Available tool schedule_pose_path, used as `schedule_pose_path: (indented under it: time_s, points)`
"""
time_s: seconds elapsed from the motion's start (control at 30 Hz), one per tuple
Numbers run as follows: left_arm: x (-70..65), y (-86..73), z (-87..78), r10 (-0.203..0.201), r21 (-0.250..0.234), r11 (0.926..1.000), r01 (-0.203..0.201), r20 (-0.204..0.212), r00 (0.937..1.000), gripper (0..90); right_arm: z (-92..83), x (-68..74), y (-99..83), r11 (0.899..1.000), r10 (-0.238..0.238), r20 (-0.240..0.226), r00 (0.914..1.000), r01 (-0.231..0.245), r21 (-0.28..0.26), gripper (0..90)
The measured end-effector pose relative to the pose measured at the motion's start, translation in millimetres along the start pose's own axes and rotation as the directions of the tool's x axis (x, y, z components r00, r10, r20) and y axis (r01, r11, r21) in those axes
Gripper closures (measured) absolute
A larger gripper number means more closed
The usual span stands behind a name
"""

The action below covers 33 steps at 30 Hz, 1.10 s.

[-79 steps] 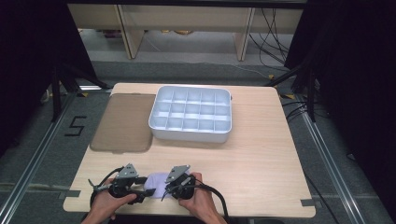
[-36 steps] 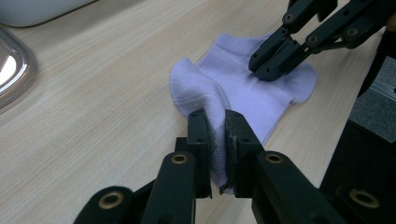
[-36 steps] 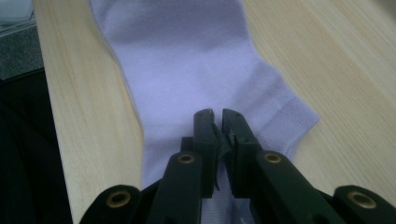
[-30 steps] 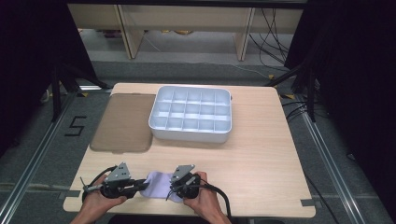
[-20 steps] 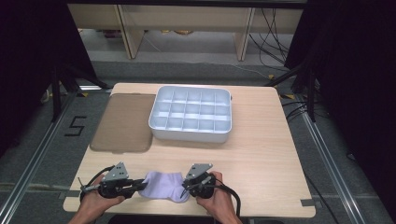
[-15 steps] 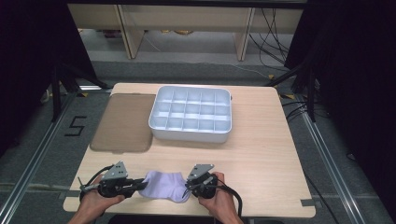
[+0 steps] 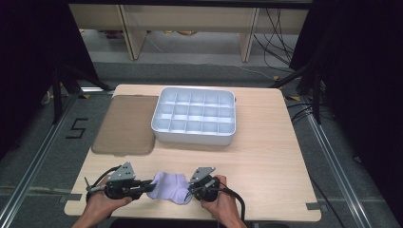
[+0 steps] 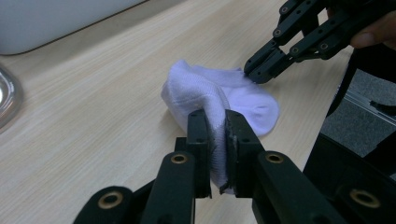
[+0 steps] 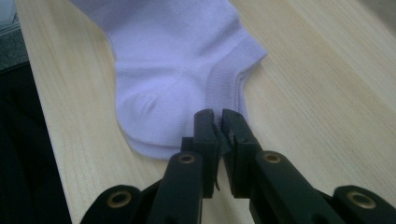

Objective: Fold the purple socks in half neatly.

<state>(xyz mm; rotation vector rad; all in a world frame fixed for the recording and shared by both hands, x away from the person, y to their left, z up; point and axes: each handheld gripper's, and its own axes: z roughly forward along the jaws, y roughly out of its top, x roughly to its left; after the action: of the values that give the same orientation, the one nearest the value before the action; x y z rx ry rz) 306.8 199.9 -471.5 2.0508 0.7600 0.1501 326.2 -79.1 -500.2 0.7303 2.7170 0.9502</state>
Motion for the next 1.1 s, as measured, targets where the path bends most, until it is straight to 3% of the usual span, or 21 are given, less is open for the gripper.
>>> schedule_pose_path:
  time_s: [0.03,0.07,0.2,0.23,0.27,0.33,0.37,0.43,0.53,0.7,0.73,0.77,1.03,1.1]
  points:
    - [-0.6,1.1,0.5,0.006,0.008,0.9999,-0.006,-0.001,1.0,81.2,-1.0,1.0,0.4,1.0,0.016,0.001,0.9999,-0.016,0.012,85.0]
    - [-3.1,2.9,4.3,-0.011,-0.008,0.9999,0.011,0.002,0.9999,81.2,-0.2,0.3,0.5,1.0,0.007,0.003,1.0,-0.007,0.002,85.0]
    - [-6.9,7.8,8.6,-0.006,-0.008,0.9999,0.006,0.009,0.9999,81.1,0.8,0.2,1.4,1.0,-0.011,-0.002,0.9999,0.011,0.003,85.0]
    - [-6.8,9.6,10.2,0.009,0.0,1.0,-0.009,0.013,0.9999,81.1,-0.1,0.4,1.7,1.0,-0.001,-0.001,1.0,0.001,0.014,85.0]
    - [-8.1,12.9,14.4,0.013,0.009,0.9999,-0.013,0.017,0.9998,81.1,0.3,-0.2,2.5,1.0,-0.023,-0.005,0.9997,0.023,0.013,85.0]
    - [-10.5,14.0,17.2,-0.006,0.005,1.0,0.006,0.015,0.9999,81.1,1.0,0.4,2.3,1.0,-0.005,0.001,1.0,0.005,0.006,85.0]
    - [-11.4,16.8,21.4,0.017,0.027,0.9995,-0.017,0.017,0.9997,81.1,0.6,-0.8,2.9,1.0,-0.017,-0.001,0.9999,0.017,0.012,85.0]
    - [-13.4,18.8,27.0,0.011,0.036,0.9993,-0.012,0.017,0.9998,81.1,1.1,0.6,2.8,1.0,0.007,-0.009,0.9999,-0.006,0.01,85.0]
    - [-13.7,20.7,36.4,0.005,0.042,0.9991,-0.006,0.027,0.9996,80.8,0.9,-1.5,3.1,1.0,-0.013,-0.017,0.9998,0.014,0.006,85.0]
    - [-13.1,22.0,46.0,-0.011,0.062,0.9981,0.009,0.026,0.9996,80.7,-1.8,-1.9,2.6,1.0,0.004,-0.02,0.9998,-0.004,0.005,85.0]
    - [-11.9,22.4,47.5,0.004,0.069,0.9976,-0.006,0.029,0.9996,80.7,-1.6,-1.6,2.1,1.0,0.013,-0.023,0.9996,-0.013,-0.004,84.9]
    - [-12.4,22.7,50.7,-0.005,0.074,0.9973,0.002,0.032,0.9995,80.6,-3.7,-4.6,1.7,1.0,-0.004,-0.012,0.9999,0.004,-0.008,84.9]
    - [-9.0,20.3,61.0,-0.004,0.097,0.9953,0.001,0.031,0.9995,79.7,-8.1,-9.3,0.2,1.0,0.003,-0.018,0.9998,-0.004,-0.024,84.9]
    - [-10.2,19.6,63.9,-0.024,0.099,0.9948,0.021,0.03,0.9993,79.5,-8.6,-9.4,0.5,0.999,0.024,-0.019,0.9995,-0.025,-0.035,84.9]
